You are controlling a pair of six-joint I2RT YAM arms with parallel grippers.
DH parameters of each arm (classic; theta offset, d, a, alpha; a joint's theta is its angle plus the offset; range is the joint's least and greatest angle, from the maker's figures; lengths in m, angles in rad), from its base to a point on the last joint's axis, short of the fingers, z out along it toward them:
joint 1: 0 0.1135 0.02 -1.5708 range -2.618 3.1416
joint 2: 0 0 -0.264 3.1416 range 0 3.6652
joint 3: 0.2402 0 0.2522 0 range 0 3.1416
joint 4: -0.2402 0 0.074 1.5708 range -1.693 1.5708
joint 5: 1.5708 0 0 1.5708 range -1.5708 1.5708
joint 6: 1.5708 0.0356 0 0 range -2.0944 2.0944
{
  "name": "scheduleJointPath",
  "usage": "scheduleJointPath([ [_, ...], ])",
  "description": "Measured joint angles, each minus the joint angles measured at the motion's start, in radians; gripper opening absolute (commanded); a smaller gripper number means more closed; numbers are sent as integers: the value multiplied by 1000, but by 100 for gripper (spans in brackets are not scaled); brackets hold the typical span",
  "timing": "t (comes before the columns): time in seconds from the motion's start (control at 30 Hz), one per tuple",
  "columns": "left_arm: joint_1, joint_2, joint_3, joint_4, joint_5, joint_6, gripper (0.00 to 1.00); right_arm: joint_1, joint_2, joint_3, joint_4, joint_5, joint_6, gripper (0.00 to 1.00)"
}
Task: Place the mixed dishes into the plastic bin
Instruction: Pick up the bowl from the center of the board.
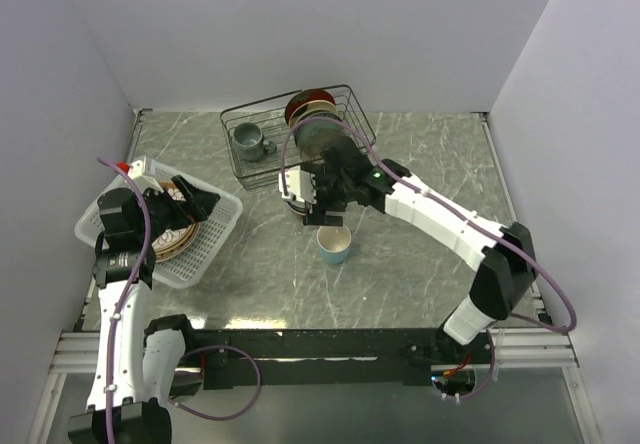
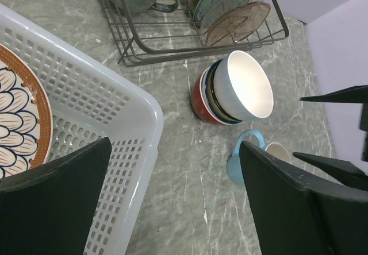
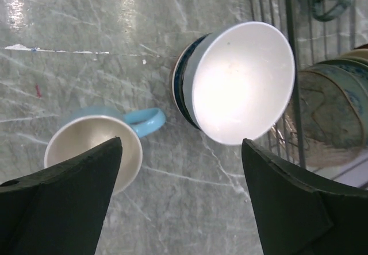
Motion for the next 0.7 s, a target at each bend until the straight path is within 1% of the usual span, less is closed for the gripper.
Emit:
scheduleJointPath([
  [0.03, 0, 0, 0, 0, -2, 0, 99, 3, 19, 5, 3, 2, 6, 83],
  [0.1, 0, 0, 0, 0, -5, 0, 99, 8, 59, 22, 7, 4, 19, 79],
  [0.13, 0, 0, 0, 0, -7, 0, 99, 8, 82, 35, 9, 7, 27, 75],
  [0.2, 0, 0, 0, 0, -8, 0, 99, 9, 123, 61, 18, 13, 44, 73],
  [0.23, 0, 0, 0, 0, -8, 0, 99, 9, 142, 75, 24, 19, 53, 69],
  [0.3, 0, 0, 0, 0, -11, 0, 99, 9, 173, 94, 33, 24, 68, 67],
  [0.33, 0, 0, 0, 0, -12, 0, 99, 10, 184, 102, 34, 26, 72, 61],
  [0.43, 0, -2, 0, 0, -14, 0, 99, 11, 217, 122, 35, 26, 89, 51],
  [0.47, 0, -2, 0, 0, -14, 0, 99, 12, 226, 129, 32, 26, 92, 51],
  [0.6, 0, -2, 0, 0, -14, 0, 99, 16, 263, 155, 32, 26, 102, 42],
  [0.67, 0, -2, 0, 0, -14, 0, 99, 18, 280, 160, 27, 26, 105, 41],
  [0.7, 0, -2, 0, -1, -14, 0, 99, 19, 284, 161, 27, 25, 106, 36],
])
